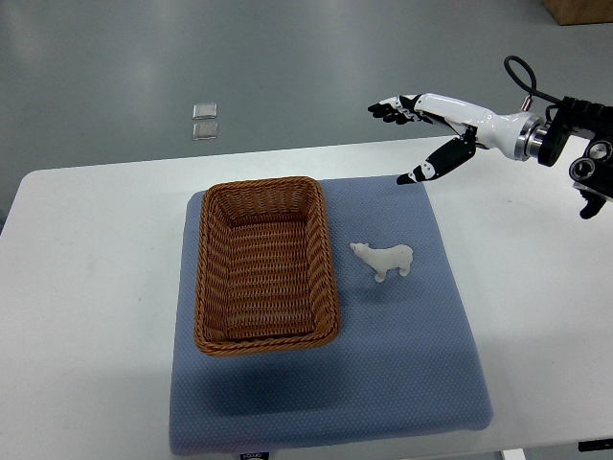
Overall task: Place white bear in brown basket with right hand
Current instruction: 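Swing the right hand over the mat toward the white bear figurine, then lower the right hand onto the white bear and close fingers around it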
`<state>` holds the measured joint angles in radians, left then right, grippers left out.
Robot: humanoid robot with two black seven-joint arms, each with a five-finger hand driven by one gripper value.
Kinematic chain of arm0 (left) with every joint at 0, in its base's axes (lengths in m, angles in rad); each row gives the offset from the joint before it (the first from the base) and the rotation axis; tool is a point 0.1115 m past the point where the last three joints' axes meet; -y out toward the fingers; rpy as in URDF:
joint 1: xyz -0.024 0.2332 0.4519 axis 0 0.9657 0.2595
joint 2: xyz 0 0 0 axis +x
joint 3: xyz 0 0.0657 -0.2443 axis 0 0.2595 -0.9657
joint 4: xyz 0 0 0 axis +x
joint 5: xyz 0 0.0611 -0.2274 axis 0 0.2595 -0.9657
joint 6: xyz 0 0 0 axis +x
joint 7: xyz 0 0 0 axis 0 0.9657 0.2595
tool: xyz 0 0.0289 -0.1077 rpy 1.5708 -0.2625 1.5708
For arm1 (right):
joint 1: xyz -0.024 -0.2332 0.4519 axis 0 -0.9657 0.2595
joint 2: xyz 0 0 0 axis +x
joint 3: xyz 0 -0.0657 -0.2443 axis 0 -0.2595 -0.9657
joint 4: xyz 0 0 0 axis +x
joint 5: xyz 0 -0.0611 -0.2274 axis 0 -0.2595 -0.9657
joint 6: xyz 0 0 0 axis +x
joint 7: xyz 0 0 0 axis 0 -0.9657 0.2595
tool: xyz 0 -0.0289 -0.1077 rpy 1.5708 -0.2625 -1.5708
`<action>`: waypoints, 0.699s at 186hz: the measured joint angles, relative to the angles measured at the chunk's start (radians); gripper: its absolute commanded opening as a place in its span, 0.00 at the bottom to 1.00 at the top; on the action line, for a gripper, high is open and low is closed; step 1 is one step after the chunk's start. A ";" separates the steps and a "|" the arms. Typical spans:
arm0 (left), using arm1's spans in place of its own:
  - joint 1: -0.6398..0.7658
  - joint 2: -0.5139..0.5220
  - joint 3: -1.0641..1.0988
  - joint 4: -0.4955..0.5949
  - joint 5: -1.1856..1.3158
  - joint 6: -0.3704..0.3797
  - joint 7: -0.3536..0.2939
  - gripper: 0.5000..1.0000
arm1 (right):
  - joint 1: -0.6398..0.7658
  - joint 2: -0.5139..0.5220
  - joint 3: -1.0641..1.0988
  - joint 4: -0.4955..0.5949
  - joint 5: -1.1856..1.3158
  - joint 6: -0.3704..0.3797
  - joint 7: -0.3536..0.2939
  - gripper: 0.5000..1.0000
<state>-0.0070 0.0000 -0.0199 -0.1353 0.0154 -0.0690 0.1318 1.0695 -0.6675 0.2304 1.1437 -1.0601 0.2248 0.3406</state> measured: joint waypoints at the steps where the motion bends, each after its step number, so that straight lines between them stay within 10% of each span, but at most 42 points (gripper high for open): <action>1: 0.000 0.000 0.000 0.000 0.000 0.000 0.000 1.00 | 0.003 -0.002 -0.003 0.003 -0.006 0.004 0.000 0.84; 47: 0.000 0.000 0.000 0.000 0.000 0.000 0.000 1.00 | 0.064 -0.025 -0.044 0.075 -0.327 0.161 -0.006 0.84; 130: -0.001 0.000 0.000 0.000 0.000 0.000 0.000 1.00 | 0.018 0.086 -0.049 0.079 -0.476 0.162 -0.103 0.82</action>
<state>-0.0076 0.0000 -0.0198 -0.1357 0.0154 -0.0690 0.1321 1.0879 -0.5820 0.1809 1.2226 -1.5357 0.3871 0.2379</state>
